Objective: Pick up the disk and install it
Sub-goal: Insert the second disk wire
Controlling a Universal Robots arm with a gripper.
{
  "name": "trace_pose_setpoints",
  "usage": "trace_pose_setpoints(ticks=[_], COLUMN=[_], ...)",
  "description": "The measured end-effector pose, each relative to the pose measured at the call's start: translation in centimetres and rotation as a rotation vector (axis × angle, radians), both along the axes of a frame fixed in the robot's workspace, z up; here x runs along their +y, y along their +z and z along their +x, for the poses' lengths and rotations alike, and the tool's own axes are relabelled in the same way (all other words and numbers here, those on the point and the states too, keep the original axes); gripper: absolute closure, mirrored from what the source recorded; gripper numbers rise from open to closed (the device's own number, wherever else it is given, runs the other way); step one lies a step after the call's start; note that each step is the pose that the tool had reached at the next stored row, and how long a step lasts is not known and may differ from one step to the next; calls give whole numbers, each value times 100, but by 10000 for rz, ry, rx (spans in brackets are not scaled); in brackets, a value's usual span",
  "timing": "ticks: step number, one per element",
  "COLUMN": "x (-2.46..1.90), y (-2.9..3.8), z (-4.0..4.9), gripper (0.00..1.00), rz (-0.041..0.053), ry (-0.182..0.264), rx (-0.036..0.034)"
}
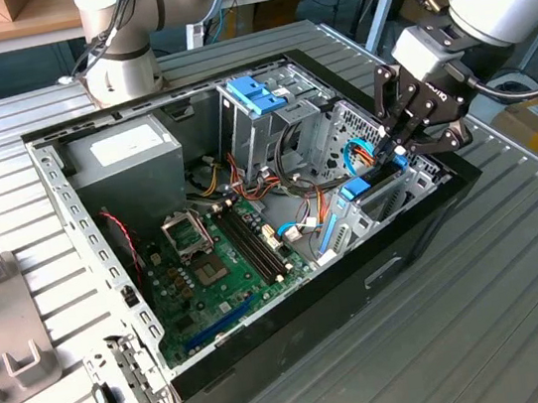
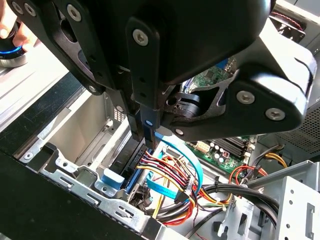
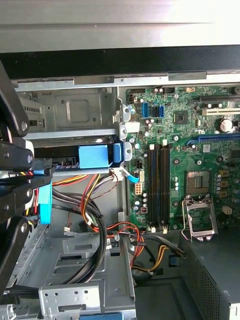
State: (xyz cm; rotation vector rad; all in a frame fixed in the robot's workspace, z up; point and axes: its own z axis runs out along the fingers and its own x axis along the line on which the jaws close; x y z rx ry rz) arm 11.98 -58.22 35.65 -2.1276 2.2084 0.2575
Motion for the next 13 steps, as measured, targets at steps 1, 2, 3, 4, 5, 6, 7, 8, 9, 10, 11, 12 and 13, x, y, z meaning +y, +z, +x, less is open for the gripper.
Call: trace_pose_setpoints(ticks=[1,2,3,4,5,6,7,8,9,10,11,12,13], x=[0,0,0,-1,-1,-1,-2,-4,-7,-10,-12,-15,-15], y=[0,0,0,0,0,0,-2,-8,-15,-27,-37,-53,-60], z=[0,0,0,0,0,0,0,0,0,0,0,0,0], gripper=[84,84,84,84,84,84,84,84,84,84,84,84,84], rz=[-1,0,-1,0,-1,-1,1,3,2,3,4,3,2], ry=[0,0,0,0,0,0,0,0,0,1,2,3,4], rx=[0,0,0,0,0,0,0,0,0,0,0,0,0])
